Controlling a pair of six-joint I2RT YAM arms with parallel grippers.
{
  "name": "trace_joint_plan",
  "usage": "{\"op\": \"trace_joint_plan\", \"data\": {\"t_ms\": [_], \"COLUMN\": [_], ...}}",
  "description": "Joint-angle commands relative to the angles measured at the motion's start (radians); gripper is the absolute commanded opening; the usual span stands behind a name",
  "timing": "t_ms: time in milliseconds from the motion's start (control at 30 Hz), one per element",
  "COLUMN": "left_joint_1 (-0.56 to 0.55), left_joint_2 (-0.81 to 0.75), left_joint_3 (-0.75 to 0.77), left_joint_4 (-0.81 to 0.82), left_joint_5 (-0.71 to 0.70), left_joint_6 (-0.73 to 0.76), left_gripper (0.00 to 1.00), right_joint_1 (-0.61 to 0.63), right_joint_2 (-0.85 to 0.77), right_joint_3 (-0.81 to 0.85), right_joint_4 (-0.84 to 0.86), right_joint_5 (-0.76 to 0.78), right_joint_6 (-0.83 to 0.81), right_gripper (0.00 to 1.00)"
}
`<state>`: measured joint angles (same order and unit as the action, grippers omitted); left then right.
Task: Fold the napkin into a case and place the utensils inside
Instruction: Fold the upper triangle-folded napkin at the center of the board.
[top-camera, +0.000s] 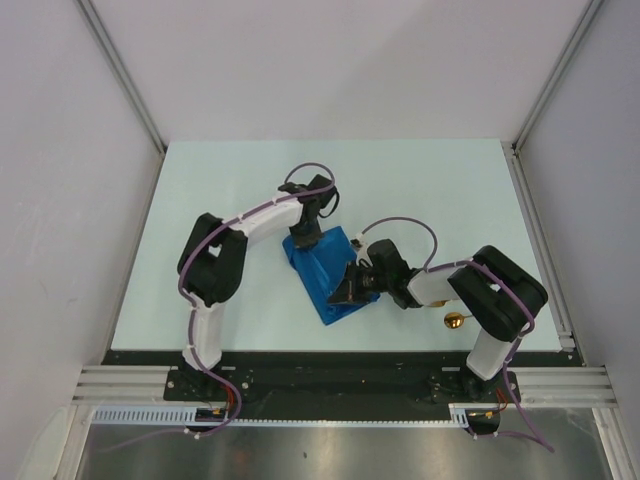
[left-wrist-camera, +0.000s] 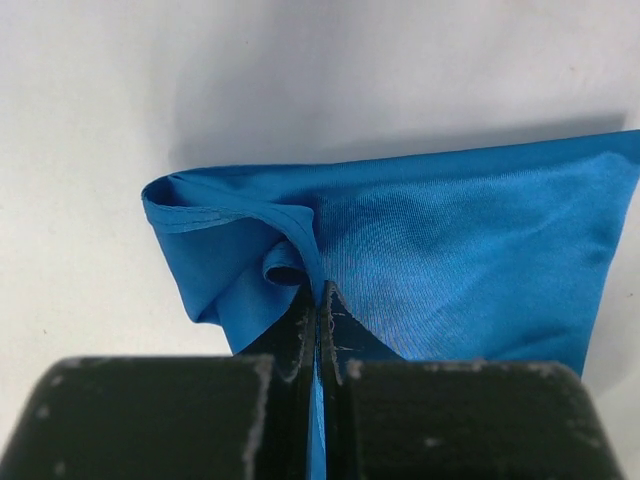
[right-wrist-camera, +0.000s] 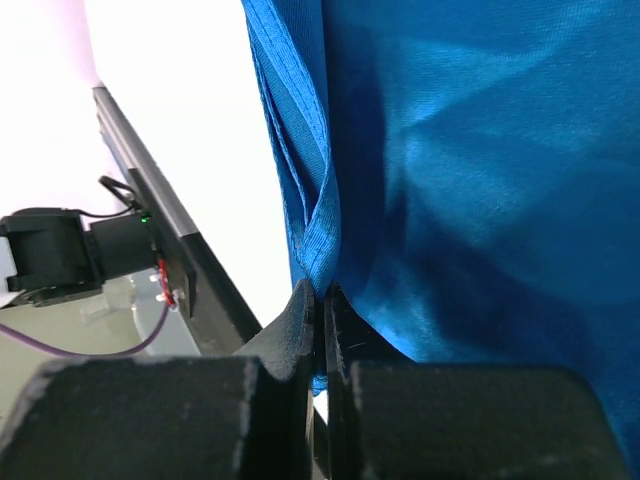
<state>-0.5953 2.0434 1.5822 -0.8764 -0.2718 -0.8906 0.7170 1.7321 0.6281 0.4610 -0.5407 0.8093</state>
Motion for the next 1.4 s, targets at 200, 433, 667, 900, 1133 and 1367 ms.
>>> {"op": "trace_joint_plan", "data": {"t_ms": [200, 433, 667, 900, 1133, 1367], "left_joint_1": [-0.032, -0.038, -0.046, -0.047, -0.054, -0.060], "left_joint_2": [-0.011, -0.068, -0.052, -0.061, -0.104, -0.150], "left_joint_3": [0.027, -0.064, -0.071, -0.085, -0.163, -0.229], "left_joint_4": [0.145, 0.249, 0.269, 0.289, 0.361, 0.428], "left_joint_5": [-0.112, -0.095, -0.075, -0.063, -0.018, 0.034], "left_joint_6": [0.012, -0.004, 0.008, 0.041, 0.116, 0.203], "left_gripper": [0.00, 0.00, 0.00, 0.00, 0.00, 0.00], "right_joint_1": [0.004, -0.002, -0.085, -0.237, -0.291, -0.268], "right_joint_2": [-0.016, -0.061, -0.157, -0.076, 0.052, 0.168], "right_joint_3": [-0.002, 0.021, 0.146, 0.298, 0.407, 0.467], "right_joint_4": [-0.162, -0.254, -0.444, -0.503, -0.495, -0.403], "right_joint_5": [-0.008, -0.001, 0.061, 0.024, -0.079, -0.076], "right_joint_6": [-0.088, -0.124, -0.219, -0.266, -0.275, -0.207], "right_gripper": [0.00, 0.15, 0.57, 0.61, 0.61, 0.38]}}
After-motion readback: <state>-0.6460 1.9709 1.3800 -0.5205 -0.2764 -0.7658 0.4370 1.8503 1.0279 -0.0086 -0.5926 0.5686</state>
